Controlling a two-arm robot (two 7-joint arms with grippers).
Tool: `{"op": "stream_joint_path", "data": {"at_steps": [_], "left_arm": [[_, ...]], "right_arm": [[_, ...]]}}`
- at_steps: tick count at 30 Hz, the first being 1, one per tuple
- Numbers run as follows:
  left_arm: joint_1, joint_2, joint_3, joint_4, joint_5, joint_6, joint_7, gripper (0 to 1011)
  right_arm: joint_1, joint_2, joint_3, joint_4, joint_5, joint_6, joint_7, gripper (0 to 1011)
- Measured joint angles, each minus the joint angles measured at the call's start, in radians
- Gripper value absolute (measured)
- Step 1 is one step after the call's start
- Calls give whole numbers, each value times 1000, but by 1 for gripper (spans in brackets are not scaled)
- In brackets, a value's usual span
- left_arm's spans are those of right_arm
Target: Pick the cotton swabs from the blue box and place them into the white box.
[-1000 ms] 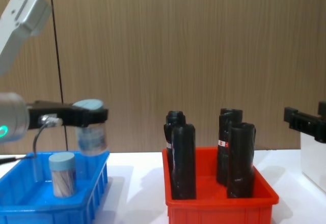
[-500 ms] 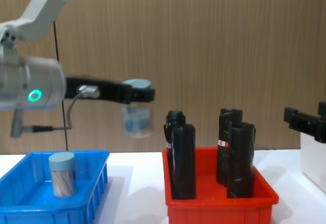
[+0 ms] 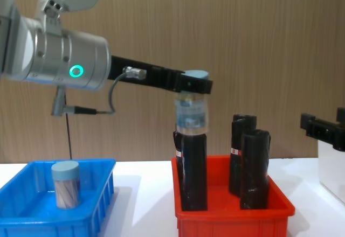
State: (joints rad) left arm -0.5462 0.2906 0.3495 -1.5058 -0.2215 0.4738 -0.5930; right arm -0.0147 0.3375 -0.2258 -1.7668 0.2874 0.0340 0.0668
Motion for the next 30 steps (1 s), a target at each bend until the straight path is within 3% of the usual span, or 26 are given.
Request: {"op": "stream_joint_path", "data": {"at_steps": [14,30], "left_arm": [[-45,-26,17,17,25,30,-69,668],[-59,-33,23,23,32,38,-91,668]], "right_arm": [[4,0,0,1,-2,13,20,688],[48,-6,-9,26,13,78,170,688]]}}
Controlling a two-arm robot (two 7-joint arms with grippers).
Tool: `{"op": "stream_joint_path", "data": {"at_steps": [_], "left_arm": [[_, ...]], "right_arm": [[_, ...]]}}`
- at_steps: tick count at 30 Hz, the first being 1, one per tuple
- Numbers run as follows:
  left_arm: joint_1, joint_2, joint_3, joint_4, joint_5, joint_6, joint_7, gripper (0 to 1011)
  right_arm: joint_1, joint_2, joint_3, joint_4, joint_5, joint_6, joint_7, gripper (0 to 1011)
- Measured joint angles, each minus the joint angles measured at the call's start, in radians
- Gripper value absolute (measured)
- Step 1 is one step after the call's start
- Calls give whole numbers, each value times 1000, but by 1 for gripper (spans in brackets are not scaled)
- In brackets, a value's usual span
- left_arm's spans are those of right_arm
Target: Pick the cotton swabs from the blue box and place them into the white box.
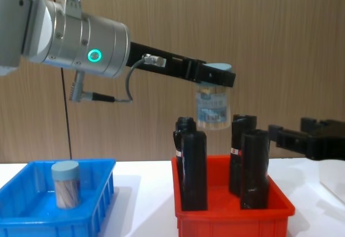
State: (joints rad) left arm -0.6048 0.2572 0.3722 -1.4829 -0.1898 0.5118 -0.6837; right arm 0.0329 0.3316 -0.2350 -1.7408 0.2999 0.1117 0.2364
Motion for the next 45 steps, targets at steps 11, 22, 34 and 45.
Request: {"op": "stream_joint_path", "data": {"at_steps": [11,22,34,45], "left_arm": [[-3,-2,1,1,2,2,-5,668],[-5,-3,2,2,3,3,-7,668],[-6,-3,2,2,3,3,-8,668],[-6,-3,2,2,3,3,-9,668]], "right_arm": [[70,-34,-13,57,2,37,86,687],[126,-62,-23,104,-2,50,134,688],[152,-78,-37,125,-21,50,159,999],[174,-95,-51,145,-41,50,169,1001]]}}
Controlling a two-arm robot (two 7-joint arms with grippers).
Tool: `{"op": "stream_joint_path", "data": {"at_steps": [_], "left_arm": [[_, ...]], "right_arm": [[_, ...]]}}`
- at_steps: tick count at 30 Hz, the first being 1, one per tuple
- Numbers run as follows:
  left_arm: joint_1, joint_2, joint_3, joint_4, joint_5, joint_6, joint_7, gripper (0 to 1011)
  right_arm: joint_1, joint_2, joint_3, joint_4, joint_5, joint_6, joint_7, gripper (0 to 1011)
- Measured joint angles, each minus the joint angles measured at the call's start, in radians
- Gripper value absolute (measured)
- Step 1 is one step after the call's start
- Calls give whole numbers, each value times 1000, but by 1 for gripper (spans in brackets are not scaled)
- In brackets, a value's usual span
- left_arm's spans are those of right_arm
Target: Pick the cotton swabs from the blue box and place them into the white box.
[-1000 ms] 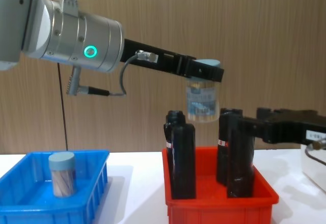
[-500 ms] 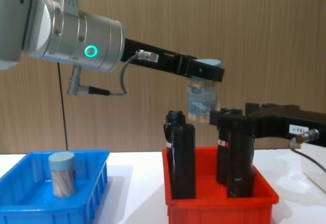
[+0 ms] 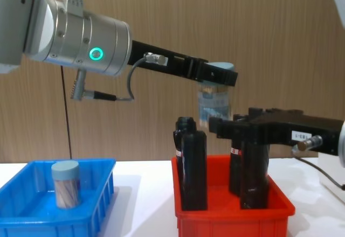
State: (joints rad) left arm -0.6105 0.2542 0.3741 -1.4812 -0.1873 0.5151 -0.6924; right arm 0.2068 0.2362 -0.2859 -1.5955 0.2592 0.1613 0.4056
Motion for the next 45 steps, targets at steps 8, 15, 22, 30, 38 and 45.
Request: {"op": "stream_joint_path", "data": {"at_steps": [8,15,22,30,38,45], "left_arm": [[0,0,0,0,0,0,0,668],[0,0,0,0,0,0,0,668],[0,0,0,0,0,0,0,668],[0,0,0,0,0,0,0,668],[0,0,0,0,0,0,0,668],[0,0,0,0,0,0,0,669]], "right_arm": [[19,-14,-7,22,-6,1,4,1001],[38,-26,-13,43,-12,4,5,1001],[57,-38,-18,67,-15,5,6,1001],[79,-51,-23,92,-20,6,5,1002],[96,-62,-28,110,-20,6,5,861],[104,-67,-31,118,-20,4,5,654]]}}
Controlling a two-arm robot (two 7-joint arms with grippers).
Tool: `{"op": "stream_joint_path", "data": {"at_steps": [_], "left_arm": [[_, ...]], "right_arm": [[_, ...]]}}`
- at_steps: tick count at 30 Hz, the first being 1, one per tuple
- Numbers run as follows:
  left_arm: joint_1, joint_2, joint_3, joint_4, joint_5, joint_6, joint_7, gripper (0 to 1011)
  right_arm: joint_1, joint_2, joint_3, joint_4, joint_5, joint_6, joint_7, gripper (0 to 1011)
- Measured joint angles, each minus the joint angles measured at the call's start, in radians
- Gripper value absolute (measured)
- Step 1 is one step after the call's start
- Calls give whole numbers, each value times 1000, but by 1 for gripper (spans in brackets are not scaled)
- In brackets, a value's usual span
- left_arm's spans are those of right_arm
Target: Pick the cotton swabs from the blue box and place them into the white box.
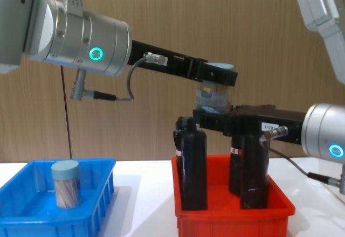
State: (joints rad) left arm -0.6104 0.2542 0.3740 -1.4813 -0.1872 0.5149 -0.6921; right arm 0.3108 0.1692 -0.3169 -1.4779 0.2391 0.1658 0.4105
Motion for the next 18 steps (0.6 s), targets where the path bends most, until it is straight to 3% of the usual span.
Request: {"op": "stream_joint_path", "data": {"at_steps": [11,18], "left_arm": [[0,0,-1,0,0,-1,1,672],[0,0,0,0,0,0,0,869]], "right_arm": [[6,-3,-4,3,1,-3,-2,622],[8,-4,-5,1,5,-7,-3,622]]}}
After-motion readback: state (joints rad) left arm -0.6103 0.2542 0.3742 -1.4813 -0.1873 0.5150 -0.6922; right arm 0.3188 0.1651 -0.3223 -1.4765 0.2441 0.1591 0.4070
